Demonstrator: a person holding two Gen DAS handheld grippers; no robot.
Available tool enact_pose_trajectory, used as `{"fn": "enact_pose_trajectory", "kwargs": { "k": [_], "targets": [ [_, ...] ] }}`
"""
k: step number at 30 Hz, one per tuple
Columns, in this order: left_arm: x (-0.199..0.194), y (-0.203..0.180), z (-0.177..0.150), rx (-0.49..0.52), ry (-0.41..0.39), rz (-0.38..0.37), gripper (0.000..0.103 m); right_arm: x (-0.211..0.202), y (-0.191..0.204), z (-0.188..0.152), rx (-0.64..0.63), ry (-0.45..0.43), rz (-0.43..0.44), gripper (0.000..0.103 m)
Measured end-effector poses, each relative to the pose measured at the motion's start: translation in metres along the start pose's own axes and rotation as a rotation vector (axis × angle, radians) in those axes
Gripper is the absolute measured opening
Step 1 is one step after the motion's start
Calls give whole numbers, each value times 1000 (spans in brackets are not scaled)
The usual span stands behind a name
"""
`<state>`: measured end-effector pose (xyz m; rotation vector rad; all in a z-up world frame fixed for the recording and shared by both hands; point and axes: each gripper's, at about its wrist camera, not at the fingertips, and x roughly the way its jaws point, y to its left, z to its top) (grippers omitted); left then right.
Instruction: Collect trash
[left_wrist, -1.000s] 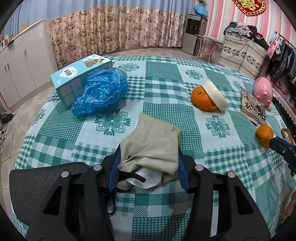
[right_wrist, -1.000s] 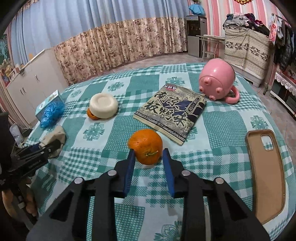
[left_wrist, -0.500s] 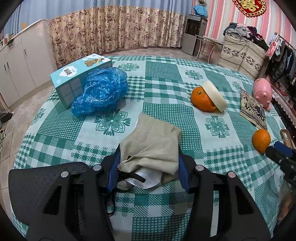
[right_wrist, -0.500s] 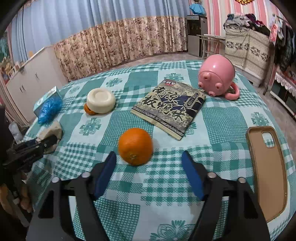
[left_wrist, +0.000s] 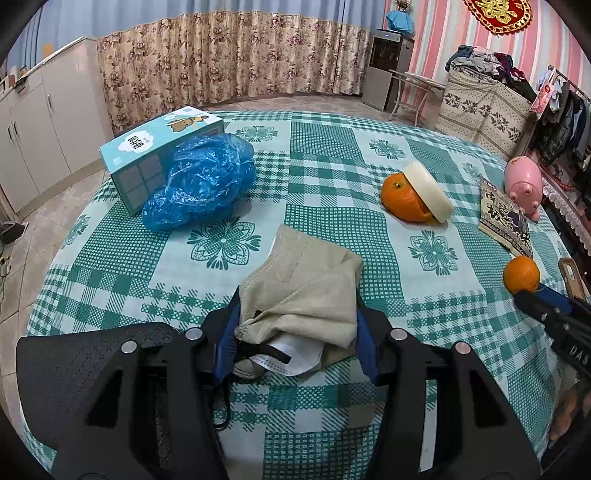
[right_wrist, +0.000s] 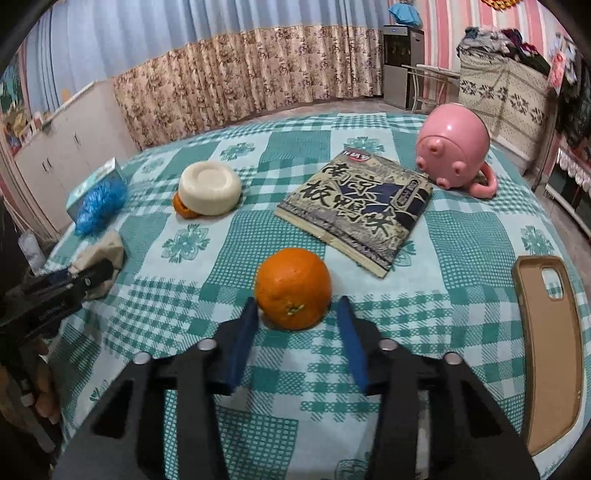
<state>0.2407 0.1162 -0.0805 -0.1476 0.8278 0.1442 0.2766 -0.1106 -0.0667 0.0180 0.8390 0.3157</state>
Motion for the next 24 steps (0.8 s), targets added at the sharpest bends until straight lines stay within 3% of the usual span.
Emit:
{"fn": "enact_pose_trajectory", "kwargs": {
  "k": [10,16,17,24],
  "targets": [
    [0,0,0,0,0,-1,52,-13,-8,3,-7,-34,-34,35],
    [0,0,0,-1,0,-1,52,-31,-29,7,38,-81,-51,33],
    [0,0,0,-1,0,-1,52,-34,-32,8,45,-86,-54,26],
    [0,0,0,-1,0,-1,52,-46,-52,8,78,-103,-66,26]
  ]
}}
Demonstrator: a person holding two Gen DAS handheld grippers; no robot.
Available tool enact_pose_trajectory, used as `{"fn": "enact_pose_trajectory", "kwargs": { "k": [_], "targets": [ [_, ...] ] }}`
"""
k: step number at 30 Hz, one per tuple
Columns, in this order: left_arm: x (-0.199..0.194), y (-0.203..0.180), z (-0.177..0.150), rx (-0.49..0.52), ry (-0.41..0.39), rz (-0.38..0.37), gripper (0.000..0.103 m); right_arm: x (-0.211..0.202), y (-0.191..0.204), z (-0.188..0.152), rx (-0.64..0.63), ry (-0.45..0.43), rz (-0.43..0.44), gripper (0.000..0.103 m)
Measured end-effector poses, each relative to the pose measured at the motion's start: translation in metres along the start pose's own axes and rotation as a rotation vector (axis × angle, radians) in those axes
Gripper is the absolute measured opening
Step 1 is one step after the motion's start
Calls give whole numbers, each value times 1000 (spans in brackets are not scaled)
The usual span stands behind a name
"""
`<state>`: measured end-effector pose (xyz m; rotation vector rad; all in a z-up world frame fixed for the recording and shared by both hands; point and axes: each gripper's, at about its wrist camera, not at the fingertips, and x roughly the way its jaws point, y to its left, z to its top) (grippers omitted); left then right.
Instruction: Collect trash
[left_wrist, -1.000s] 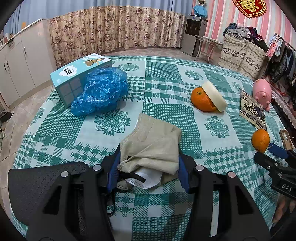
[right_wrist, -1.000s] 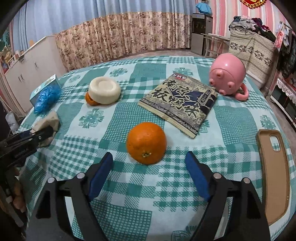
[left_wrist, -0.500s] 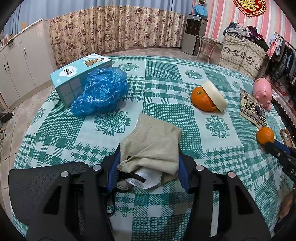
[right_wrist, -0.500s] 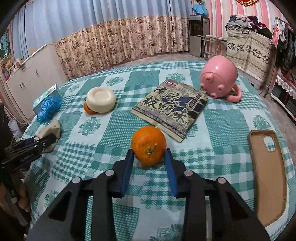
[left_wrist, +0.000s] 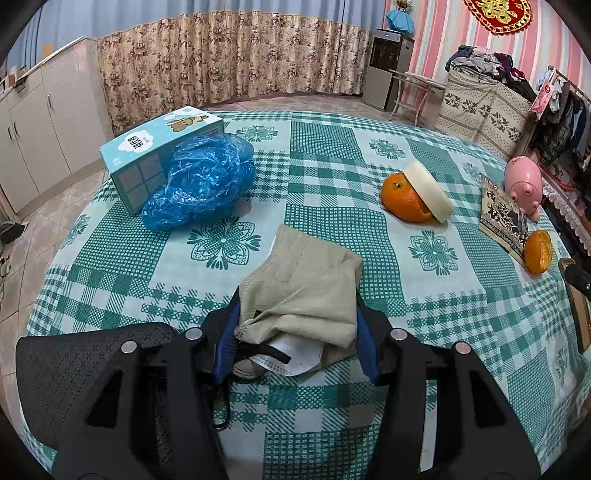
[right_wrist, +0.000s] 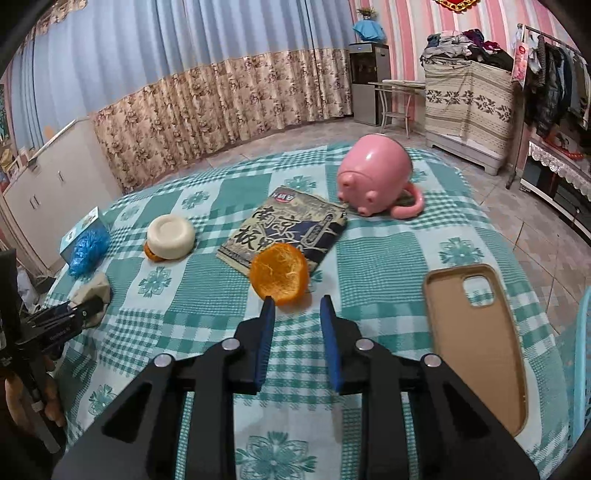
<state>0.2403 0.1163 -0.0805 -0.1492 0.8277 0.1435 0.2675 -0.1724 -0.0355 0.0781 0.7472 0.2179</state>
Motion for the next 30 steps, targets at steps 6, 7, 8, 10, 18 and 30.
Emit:
{"fn": "enact_pose_trajectory", "kwargs": {
  "k": [6,7,8,10,18,30],
  "targets": [
    [0,0,0,0,0,0,52,-3,-6,1,0,-5,-12,26],
    [0,0,0,0,0,0,52,-4,-7,1,0,-7,-15,26],
    [0,0,0,0,0,0,52,-4,-9,1,1,-7,-16,26],
    [0,0,0,0,0,0,52,-5,-12,2,2,-8,-20,26],
    [0,0,0,2,1,2,52,-8,-20,-1,-16,-1,-22,26],
    [-5,-7,0,39,-21,-5,49,-17,-39,-5,13,-10,-17,26]
  ]
}}
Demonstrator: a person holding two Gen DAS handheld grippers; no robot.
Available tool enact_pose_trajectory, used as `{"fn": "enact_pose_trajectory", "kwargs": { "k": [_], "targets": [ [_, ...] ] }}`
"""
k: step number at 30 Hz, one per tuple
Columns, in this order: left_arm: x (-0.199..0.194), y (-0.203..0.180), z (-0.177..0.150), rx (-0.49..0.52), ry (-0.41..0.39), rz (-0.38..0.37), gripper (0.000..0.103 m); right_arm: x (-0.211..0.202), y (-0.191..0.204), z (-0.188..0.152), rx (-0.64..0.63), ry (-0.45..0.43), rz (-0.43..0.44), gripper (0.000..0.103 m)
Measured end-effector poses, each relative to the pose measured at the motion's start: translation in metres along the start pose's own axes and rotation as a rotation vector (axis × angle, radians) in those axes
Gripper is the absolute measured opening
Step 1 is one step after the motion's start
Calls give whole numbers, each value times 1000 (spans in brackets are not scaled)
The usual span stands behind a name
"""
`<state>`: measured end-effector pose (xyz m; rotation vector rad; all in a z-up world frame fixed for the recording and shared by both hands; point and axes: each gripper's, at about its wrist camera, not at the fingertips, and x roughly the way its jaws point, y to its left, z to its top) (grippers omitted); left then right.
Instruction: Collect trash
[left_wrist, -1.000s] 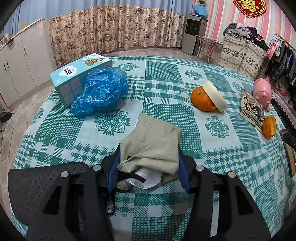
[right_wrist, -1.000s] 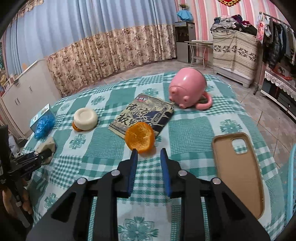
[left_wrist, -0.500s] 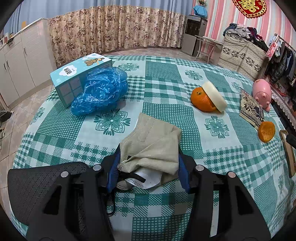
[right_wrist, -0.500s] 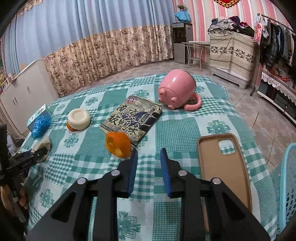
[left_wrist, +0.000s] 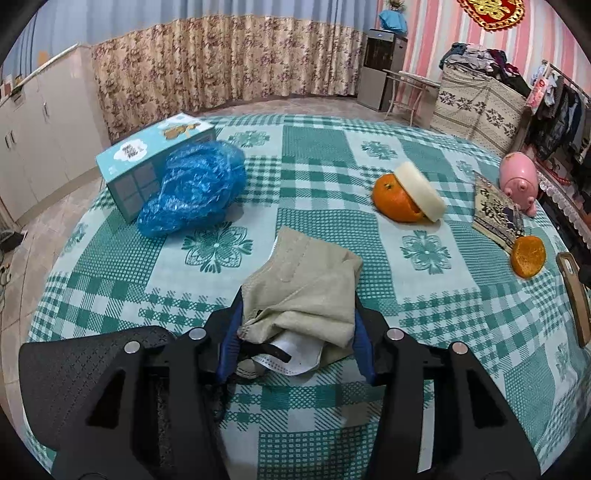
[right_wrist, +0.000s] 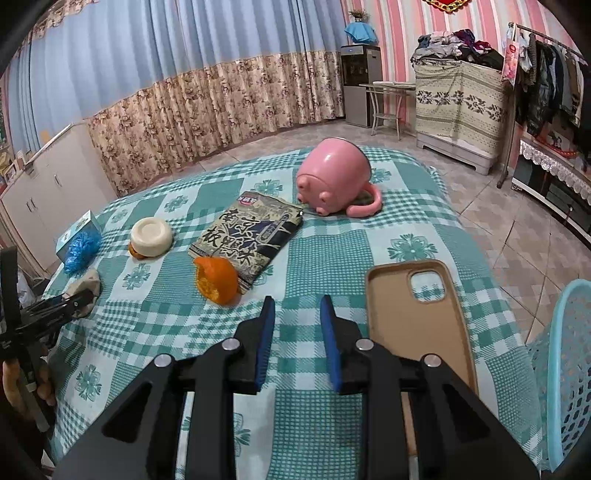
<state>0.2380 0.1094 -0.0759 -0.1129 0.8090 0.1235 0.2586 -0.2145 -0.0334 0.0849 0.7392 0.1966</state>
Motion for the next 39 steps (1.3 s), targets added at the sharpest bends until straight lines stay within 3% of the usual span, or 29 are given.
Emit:
{"fn": "enact_pose_trajectory", "kwargs": {
  "k": [3,4,6,13,17,21,26,32,35,39],
  "targets": [
    [-7,-3,0,14,-26,-15,48,-1,0,0,20,-10,39,30],
    [-10,-5,-1,19,-41,-26,48,1,3,0,24,-9,41,38],
    [-11,-6,-1,26,-51,-29,48,5,14,-1,21,-15,38,65],
    [-6,-4,-1,11,-32,-38,48,45,58,0,-58,23,25,65],
    [-7,-5,-1,12,-37,-42,48,61,62,4,-69,31,4,48],
    [-5,-2,-1,-1,-28,-51,48,66,56,8,-42,35,33,16],
    [-4,0,-1,-5,-25,-50,48,42,52,11,-53,-37,18,10],
    [-12,-4,5,-20,-48,-46,46,3,24,15,-9,-90,1,10],
    [-25,-27,12,-2,-76,-93,46,-20,3,14,9,-116,-43,10],
    [-50,-83,19,114,-145,-151,46,-55,-40,14,60,-161,-111,10]
  ]
}}
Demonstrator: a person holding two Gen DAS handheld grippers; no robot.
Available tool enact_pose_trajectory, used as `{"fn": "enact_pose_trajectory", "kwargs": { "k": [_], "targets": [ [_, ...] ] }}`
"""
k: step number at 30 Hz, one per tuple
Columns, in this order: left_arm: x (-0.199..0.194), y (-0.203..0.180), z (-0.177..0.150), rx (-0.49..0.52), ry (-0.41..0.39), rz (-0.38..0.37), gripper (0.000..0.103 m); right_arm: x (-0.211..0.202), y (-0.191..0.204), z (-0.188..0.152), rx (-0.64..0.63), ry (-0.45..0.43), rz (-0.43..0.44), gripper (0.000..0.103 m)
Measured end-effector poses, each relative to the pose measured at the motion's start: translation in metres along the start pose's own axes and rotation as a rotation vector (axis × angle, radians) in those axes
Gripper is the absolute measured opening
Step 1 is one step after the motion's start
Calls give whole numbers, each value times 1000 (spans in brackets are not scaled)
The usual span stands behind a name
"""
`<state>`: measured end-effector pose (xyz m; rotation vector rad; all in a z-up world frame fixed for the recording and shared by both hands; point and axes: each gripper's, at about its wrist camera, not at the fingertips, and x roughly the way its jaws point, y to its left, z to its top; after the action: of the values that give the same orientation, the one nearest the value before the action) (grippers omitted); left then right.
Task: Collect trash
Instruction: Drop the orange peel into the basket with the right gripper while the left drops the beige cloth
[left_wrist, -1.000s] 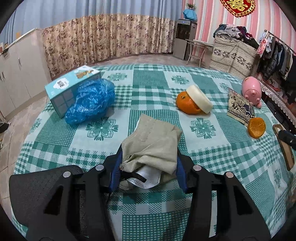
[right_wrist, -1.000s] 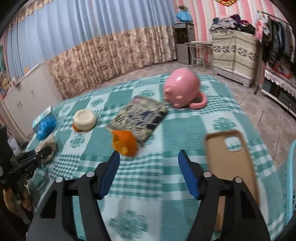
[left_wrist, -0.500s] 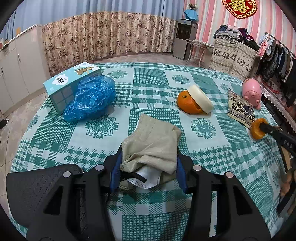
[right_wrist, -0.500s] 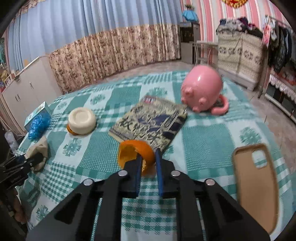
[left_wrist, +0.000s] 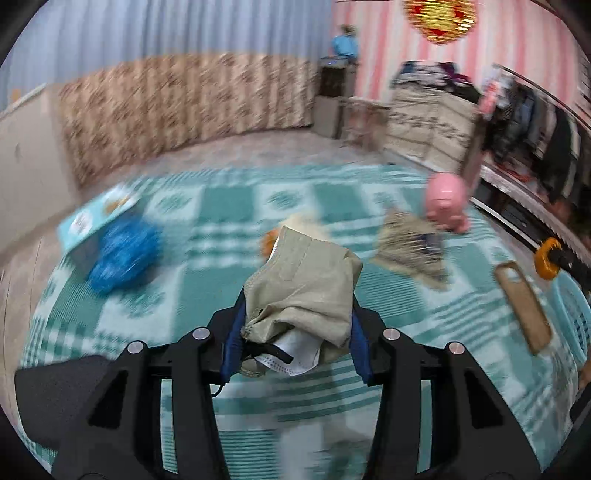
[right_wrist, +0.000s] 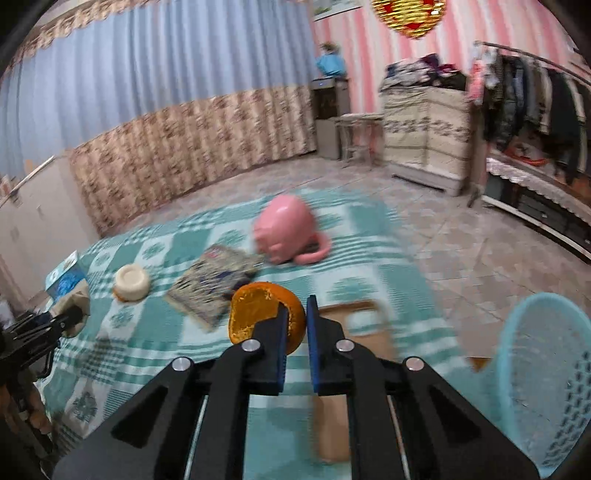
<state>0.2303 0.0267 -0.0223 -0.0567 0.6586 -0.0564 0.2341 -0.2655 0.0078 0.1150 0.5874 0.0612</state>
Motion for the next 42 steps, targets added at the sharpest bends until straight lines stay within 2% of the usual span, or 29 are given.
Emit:
{"fn": "enact_pose_trajectory", "kwargs": {
  "k": [4,9,13,17,25,34,38,42],
  "targets": [
    [-7,-52,15,38,-31,-101,46,-33,-51,3,52,-41,-82,10],
    [-8,-125,29,86,-39,-233,46,-83,-118,-9,121,-68,-231,10],
    [-11,-200,32,179,-54,-324,46,-113,-168,-22,206,-76,-345,10],
    [-19,-265,23,269,-80,-404,46,-127,-206,-32,271,-78,-408,10],
    [-12,-356,1,367,-47,-494,46,-125,-240,-35,290,-27,-449,10],
    [15,-420,-22,447,7,-533,48,-119,-283,-48,413,-8,-453,10],
    [23,-442,-30,493,32,-546,56,-116,-289,-50,434,-1,-450,10],
    [26,-440,-31,480,34,-538,65,-111,-291,-51,448,13,-445,10]
  ]
}}
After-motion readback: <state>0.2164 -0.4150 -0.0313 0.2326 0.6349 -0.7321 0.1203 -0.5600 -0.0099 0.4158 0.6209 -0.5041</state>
